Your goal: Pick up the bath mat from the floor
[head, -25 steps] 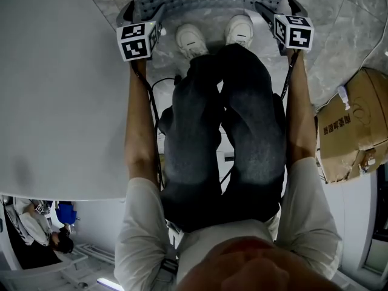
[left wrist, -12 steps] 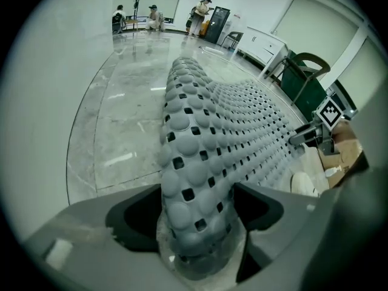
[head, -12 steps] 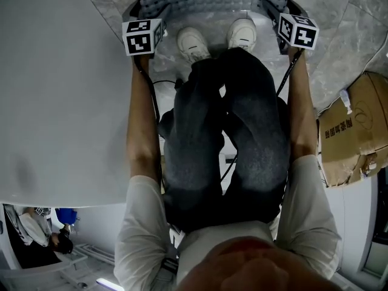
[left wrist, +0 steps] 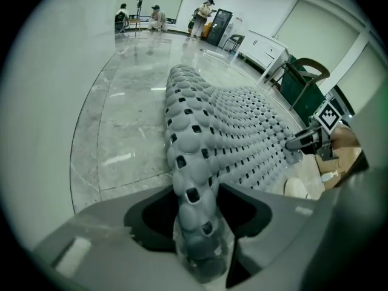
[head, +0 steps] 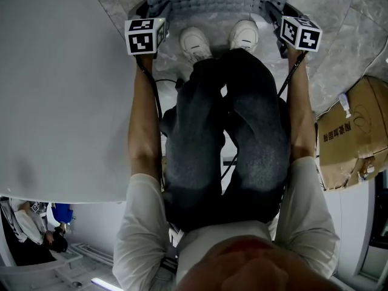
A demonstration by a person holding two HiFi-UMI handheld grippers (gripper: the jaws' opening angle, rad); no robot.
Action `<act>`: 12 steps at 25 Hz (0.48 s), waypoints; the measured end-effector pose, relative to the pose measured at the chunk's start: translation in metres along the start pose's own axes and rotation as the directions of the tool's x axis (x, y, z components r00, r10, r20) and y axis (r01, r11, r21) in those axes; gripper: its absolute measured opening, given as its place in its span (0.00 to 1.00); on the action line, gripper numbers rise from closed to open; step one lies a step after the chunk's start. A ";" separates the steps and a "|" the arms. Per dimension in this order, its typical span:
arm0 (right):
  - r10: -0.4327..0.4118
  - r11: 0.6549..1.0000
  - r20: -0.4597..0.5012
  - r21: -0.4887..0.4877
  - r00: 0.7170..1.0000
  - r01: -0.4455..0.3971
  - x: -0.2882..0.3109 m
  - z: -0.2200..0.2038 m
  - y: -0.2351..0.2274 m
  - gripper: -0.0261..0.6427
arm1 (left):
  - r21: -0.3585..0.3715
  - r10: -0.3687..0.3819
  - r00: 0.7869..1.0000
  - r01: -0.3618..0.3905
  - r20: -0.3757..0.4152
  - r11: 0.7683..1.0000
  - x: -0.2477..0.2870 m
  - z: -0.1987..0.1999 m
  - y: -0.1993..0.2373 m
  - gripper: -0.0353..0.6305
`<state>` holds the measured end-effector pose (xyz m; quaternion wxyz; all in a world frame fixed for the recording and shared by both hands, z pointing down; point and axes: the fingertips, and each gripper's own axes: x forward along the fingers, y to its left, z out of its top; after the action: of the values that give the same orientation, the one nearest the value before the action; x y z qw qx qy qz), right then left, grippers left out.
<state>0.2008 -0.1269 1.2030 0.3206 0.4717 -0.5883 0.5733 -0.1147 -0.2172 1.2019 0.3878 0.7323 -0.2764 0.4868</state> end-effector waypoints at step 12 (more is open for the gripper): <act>0.077 0.996 0.040 -0.042 0.996 -0.076 -0.027 0.022 0.034 0.15 | 0.021 -0.049 0.996 0.048 0.079 0.999 -0.030 0.023 -0.026 0.14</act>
<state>0.1823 -0.1472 1.1624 0.2955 0.4542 -0.6238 0.5632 -0.0940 -0.2212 1.1609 0.3812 0.7612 -0.2693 0.4503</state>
